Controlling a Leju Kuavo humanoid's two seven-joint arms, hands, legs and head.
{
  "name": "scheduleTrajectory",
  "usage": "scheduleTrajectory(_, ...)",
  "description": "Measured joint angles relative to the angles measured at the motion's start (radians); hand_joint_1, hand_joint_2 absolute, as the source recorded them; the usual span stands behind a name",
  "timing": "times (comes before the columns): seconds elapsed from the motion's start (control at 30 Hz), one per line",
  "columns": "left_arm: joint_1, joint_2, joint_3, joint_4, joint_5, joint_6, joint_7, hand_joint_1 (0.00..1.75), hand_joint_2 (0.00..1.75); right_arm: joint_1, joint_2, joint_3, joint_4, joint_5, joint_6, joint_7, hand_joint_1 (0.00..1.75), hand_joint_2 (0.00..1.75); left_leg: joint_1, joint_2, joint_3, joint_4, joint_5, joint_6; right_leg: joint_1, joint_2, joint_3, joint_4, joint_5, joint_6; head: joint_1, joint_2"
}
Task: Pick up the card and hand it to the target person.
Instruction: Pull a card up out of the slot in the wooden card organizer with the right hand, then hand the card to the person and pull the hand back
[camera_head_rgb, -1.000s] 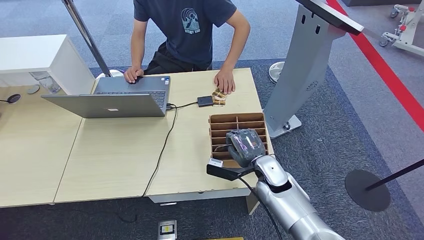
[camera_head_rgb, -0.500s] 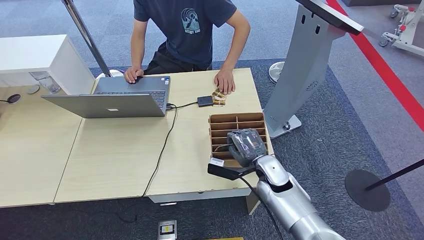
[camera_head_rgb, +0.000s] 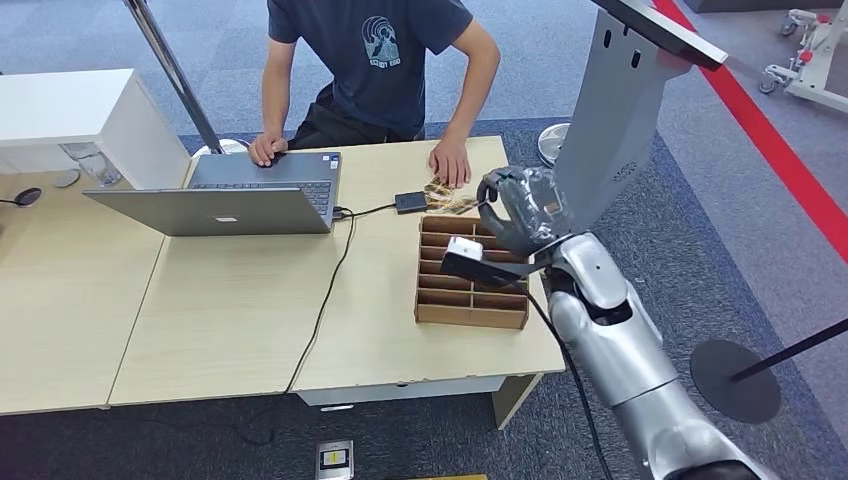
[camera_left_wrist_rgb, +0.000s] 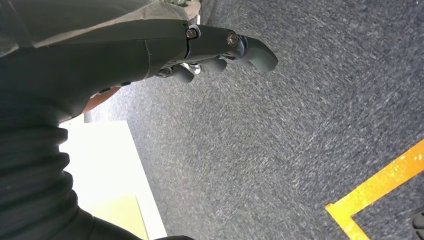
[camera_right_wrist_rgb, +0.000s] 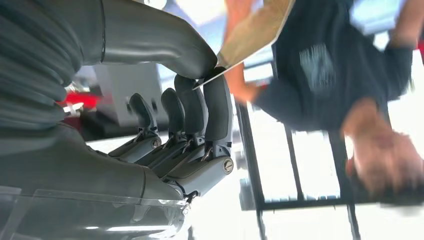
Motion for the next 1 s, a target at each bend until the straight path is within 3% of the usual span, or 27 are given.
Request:
scheduleTrajectory(0.13,-0.012,-0.002,0.000,0.000,-0.020,-0.010,0.007,0.00,1.75,-0.074,0.028,0.036,0.098,-0.046,-0.013,-0.031,1.33,1.75,0.001,0.000,0.002,-0.001,0.000,0.000,0.001,0.000,0.002,-0.001,0.001,0.000,0.000,0.000)
scheduleTrajectory(0.4,-0.020,0.002,0.005,-0.001,-0.040,-0.018,0.017,0.00,1.75,-0.191,0.136,0.151,0.503,-0.105,-0.088,-0.110,1.33,1.75,0.001,0.006,0.006,-0.004,0.000,-0.001,0.001,0.006,0.005,-0.004,0.002,-0.001,0.000,0.000)
scheduleTrajectory(0.53,-0.034,0.002,0.000,0.000,-0.062,-0.028,0.024,0.00,1.75,-0.218,0.171,0.158,0.679,-0.091,-0.121,-0.132,1.33,1.75,0.002,0.005,0.006,-0.005,0.000,-0.001,0.002,0.005,0.006,-0.004,0.002,-0.001,0.000,0.000)
scheduleTrajectory(0.87,-0.044,-0.006,0.006,0.000,-0.059,-0.018,0.023,0.00,1.75,-0.230,0.184,0.170,0.790,-0.073,-0.151,-0.146,1.33,1.75,0.002,0.002,0.005,-0.005,0.001,-0.001,0.002,0.003,0.006,-0.004,0.002,0.000,0.000,0.000)
scheduleTrajectory(1.0,-0.040,-0.004,0.009,0.000,-0.053,-0.030,0.018,0.00,1.75,-0.244,0.201,0.170,0.821,-0.068,-0.167,-0.154,1.75,1.75,0.002,0.002,0.005,-0.004,0.001,-0.001,0.002,0.003,0.005,-0.004,0.002,-0.001,0.000,0.000)
